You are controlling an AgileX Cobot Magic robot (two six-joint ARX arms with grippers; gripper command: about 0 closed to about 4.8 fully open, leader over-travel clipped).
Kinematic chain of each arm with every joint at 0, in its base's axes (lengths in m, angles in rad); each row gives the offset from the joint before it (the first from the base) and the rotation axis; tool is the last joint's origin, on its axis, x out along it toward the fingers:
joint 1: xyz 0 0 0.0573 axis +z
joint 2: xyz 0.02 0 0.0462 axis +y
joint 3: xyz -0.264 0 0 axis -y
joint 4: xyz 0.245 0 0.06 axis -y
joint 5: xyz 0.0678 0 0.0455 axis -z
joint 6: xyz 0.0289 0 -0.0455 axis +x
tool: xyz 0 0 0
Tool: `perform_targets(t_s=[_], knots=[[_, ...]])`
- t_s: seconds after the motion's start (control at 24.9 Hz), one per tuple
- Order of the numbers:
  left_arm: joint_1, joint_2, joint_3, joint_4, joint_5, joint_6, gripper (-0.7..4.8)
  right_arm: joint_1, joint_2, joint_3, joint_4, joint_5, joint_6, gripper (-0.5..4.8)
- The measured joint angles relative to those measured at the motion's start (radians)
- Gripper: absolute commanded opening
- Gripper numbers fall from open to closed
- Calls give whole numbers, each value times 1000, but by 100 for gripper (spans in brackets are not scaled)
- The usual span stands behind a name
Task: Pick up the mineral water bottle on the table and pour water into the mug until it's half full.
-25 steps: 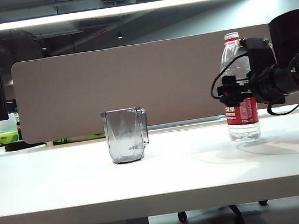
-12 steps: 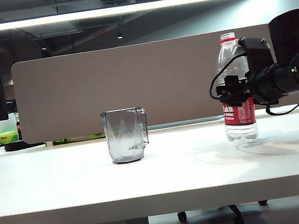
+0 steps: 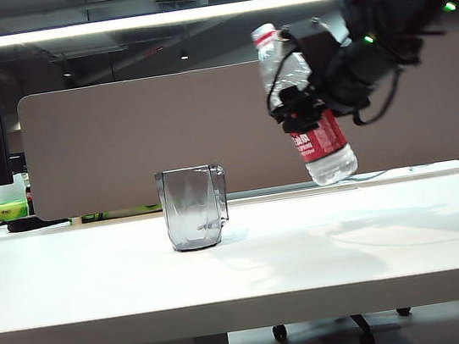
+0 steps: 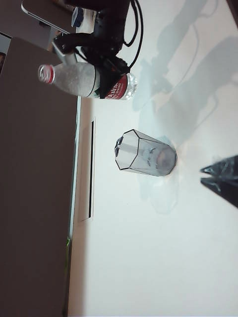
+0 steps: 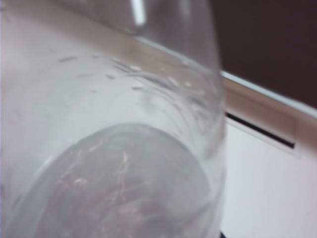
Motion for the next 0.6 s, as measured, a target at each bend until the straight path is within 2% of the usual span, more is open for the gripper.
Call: perform_targets(t_s=[0.04, 0.16, 0.6], knots=[[0, 0, 0, -9, 0, 0, -5, 27, 2, 44, -67, 53, -76, 266], [0, 0, 0, -20, 0, 0, -5, 67, 5, 123, -192, 127, -177, 266], [0, -1, 0, -58, -2, 1, -5, 92, 5, 193, -364, 259, -452, 266]])
